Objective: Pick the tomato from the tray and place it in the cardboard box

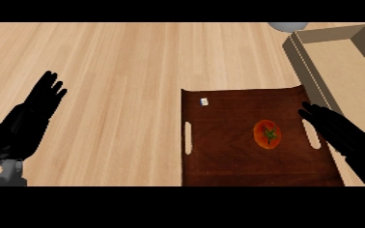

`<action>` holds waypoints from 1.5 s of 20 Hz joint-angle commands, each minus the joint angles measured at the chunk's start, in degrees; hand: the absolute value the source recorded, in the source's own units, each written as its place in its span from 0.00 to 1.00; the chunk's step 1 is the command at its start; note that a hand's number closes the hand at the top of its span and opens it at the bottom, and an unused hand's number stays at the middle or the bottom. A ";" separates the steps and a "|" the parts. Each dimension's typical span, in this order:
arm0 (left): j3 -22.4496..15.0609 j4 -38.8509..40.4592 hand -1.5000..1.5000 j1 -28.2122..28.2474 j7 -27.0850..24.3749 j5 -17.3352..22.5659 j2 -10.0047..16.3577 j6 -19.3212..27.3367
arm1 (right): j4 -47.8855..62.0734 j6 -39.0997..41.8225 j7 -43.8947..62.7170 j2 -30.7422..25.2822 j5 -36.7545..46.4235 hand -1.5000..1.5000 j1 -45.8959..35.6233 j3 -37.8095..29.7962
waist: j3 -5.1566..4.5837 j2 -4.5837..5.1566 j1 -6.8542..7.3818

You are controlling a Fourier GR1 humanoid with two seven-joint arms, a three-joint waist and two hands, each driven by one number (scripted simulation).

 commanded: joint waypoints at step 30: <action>10.01 -2.20 0.50 1.21 5.32 -8.68 -9.58 -9.43 | 11.06 11.82 -2.36 18.86 22.14 0.00 -6.77 1.57 | 0.10 -0.05 -0.37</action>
